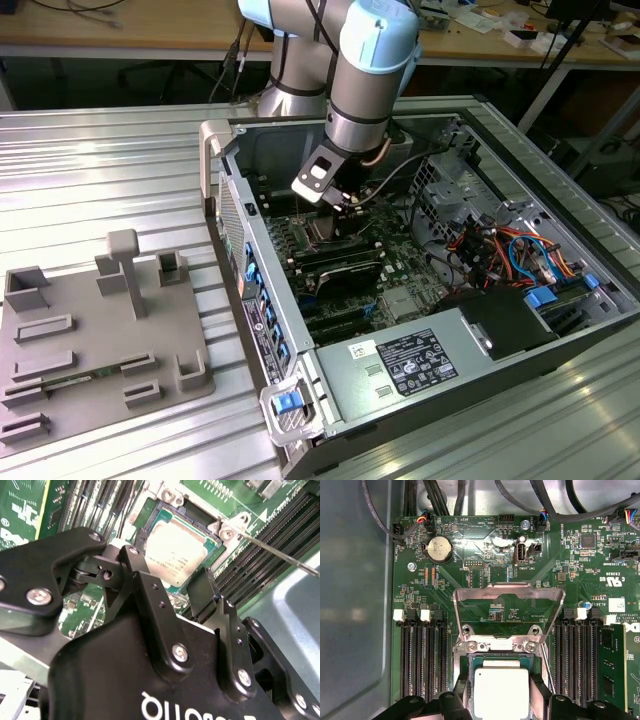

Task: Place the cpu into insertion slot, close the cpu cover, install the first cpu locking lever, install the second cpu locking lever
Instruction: 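Place the cpu into insertion slot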

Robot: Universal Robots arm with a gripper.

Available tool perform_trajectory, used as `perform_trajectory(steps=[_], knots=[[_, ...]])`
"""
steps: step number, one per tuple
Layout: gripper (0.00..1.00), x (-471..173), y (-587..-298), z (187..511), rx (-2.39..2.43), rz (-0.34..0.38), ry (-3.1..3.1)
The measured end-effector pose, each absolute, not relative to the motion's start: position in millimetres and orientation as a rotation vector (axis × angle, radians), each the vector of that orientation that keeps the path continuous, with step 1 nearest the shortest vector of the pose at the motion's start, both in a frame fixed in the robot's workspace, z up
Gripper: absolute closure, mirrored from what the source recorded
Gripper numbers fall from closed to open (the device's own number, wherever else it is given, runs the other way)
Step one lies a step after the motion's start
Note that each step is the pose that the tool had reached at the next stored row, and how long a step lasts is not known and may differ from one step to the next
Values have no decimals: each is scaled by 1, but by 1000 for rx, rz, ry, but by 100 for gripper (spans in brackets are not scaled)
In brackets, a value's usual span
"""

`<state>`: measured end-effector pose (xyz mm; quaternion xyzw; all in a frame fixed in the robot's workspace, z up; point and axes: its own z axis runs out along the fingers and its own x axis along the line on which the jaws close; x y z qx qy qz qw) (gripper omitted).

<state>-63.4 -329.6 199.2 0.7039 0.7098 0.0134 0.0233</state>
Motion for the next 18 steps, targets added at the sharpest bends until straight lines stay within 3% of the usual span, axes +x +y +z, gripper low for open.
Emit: perform_trajectory(steps=[13,16,18], knots=[[39,-63,-330,199,2179,42,2197],[26,-63,-330,199,2179,41,2197],[26,-63,-330,200,2179,41,2197]])
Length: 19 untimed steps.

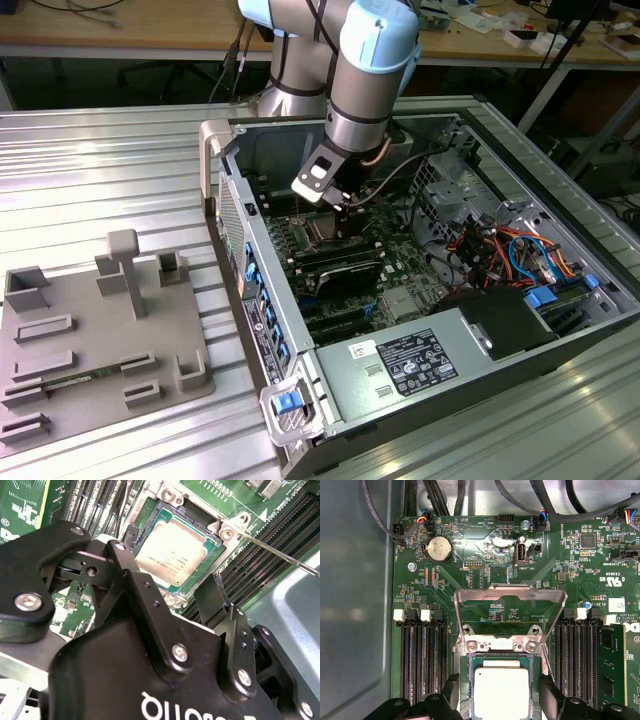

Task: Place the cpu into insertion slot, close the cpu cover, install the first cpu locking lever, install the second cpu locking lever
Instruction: 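Place the cpu into insertion slot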

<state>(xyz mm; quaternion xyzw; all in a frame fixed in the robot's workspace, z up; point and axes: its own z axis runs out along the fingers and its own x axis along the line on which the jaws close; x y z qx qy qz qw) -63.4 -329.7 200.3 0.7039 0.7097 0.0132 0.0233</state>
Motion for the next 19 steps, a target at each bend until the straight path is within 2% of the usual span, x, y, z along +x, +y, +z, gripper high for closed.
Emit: perform_trajectory(steps=[11,12,13,14,17,18,19], knots=[[28,-63,-330,208,2179,41,2197],[35,-63,-330,209,2179,41,2197],[35,-63,-330,210,2179,41,2197],[47,-63,-330,213,2179,41,2197],[65,-63,-330,217,2179,41,2197],[65,-63,-330,218,2179,41,2197],[71,-63,-330,218,2179,42,2197]])
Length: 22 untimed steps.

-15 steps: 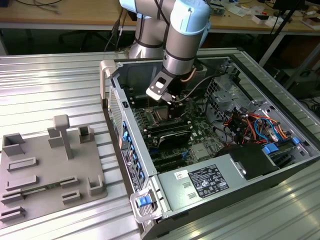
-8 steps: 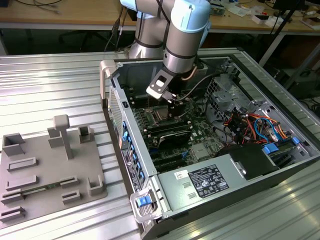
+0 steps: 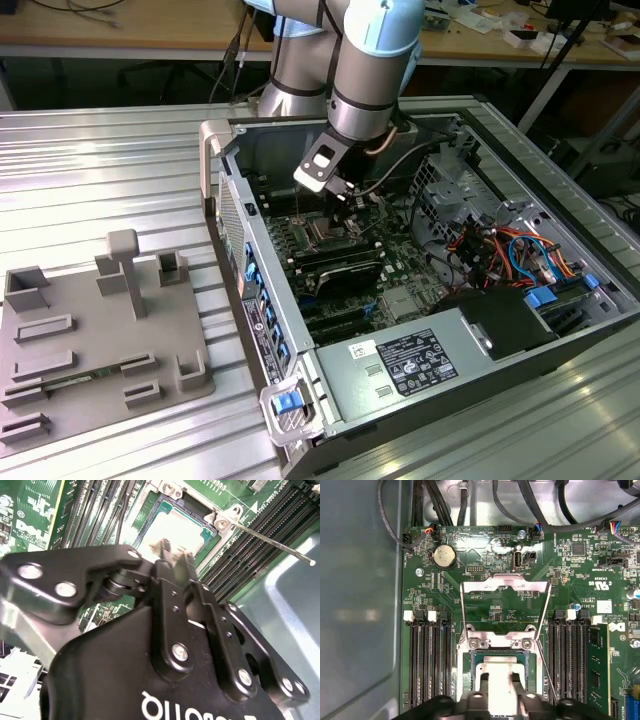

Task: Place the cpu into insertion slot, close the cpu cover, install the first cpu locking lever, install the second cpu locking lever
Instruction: 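Place the cpu into insertion slot, then close the cpu cover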

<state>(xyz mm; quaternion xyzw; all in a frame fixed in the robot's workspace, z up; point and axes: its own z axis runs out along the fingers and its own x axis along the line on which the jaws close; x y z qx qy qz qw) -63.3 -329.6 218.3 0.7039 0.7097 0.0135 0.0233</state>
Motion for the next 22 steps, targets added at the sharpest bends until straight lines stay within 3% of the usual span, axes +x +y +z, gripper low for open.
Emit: perform_trajectory(steps=[3,22], knots=[[89,-63,-330,219,2179,42,2197],[89,-61,-330,219,2179,41,2197]])
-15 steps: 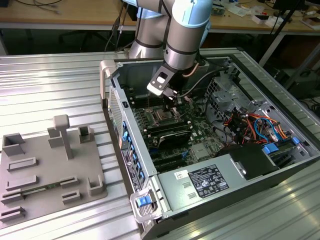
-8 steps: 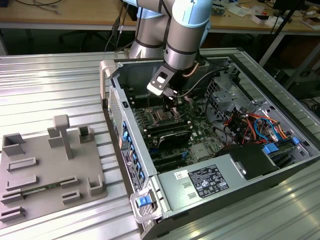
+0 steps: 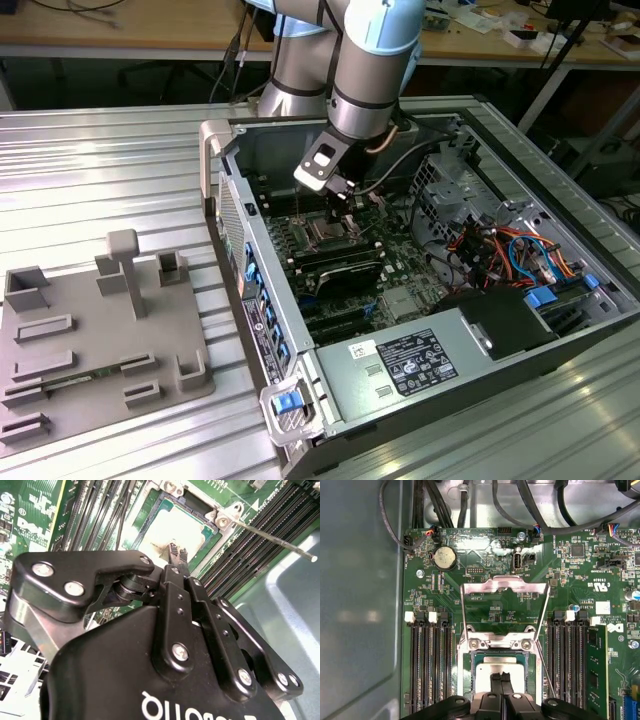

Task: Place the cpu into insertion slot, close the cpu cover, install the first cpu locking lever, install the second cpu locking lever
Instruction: 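Close the cpu cover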

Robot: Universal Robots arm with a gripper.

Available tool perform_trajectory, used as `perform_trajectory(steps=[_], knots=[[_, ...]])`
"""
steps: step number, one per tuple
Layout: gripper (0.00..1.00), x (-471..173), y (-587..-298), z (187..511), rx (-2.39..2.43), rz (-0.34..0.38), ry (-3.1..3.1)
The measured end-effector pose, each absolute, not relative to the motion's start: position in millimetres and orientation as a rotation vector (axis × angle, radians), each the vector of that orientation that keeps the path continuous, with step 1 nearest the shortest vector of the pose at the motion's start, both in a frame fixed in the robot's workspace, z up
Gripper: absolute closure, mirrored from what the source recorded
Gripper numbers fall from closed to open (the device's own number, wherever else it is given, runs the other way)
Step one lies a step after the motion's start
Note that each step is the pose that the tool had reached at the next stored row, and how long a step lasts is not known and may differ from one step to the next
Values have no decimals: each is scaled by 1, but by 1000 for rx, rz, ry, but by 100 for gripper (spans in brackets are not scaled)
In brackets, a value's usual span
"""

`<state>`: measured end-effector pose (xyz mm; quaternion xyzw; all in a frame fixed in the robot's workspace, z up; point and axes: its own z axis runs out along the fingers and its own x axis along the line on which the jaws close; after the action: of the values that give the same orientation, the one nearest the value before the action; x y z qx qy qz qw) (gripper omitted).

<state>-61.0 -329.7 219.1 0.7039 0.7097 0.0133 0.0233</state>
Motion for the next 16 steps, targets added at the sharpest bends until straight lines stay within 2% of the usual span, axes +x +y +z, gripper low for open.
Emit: perform_trajectory(steps=[16], knots=[[89,-53,-330,227,2179,41,2197]])
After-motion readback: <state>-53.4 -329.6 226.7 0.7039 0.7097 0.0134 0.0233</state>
